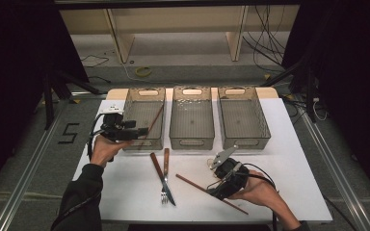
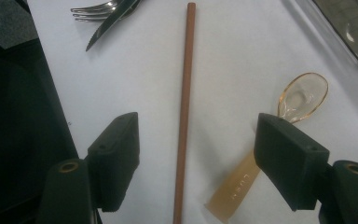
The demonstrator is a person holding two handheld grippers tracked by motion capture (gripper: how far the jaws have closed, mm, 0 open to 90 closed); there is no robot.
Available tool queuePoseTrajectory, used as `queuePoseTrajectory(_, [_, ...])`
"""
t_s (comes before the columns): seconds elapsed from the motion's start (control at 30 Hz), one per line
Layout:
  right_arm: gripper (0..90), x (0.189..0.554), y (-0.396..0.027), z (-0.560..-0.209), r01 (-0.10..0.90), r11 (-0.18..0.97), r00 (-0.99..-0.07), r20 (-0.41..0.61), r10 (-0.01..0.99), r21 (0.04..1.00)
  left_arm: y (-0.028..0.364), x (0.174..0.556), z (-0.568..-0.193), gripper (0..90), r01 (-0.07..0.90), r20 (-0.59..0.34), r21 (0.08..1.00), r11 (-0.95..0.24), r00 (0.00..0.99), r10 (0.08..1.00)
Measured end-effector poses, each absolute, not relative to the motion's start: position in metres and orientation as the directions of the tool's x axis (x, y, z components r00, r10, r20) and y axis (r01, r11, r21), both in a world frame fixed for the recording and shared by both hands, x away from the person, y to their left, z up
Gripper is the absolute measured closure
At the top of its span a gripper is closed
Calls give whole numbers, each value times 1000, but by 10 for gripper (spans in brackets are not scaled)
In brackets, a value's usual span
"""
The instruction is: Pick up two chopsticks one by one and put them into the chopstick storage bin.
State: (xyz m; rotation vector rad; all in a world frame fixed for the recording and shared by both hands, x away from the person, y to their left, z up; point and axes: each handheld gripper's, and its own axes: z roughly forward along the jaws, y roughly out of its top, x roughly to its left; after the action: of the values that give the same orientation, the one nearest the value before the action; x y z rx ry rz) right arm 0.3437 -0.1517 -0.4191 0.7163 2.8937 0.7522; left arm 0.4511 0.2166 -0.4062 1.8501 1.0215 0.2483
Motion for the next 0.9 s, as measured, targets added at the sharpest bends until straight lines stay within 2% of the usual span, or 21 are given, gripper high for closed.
queuePoseTrajectory(0.33, [331, 347, -144, -422, 428, 791, -888, 42, 457, 437, 202, 426, -409, 211, 490, -260, 849, -195, 711, 654])
queuePoseTrajectory(0.57, [358, 352, -141, -427, 436, 806, -887, 44, 459, 401, 190, 411, -409, 204, 449, -224, 865, -225, 745, 628])
queuePoseTrajectory(0.9, [457, 358, -130, -438, 422, 846, -900, 36, 434, 326, 182, 397, -417, 194, 439, -217, 864, -247, 767, 604])
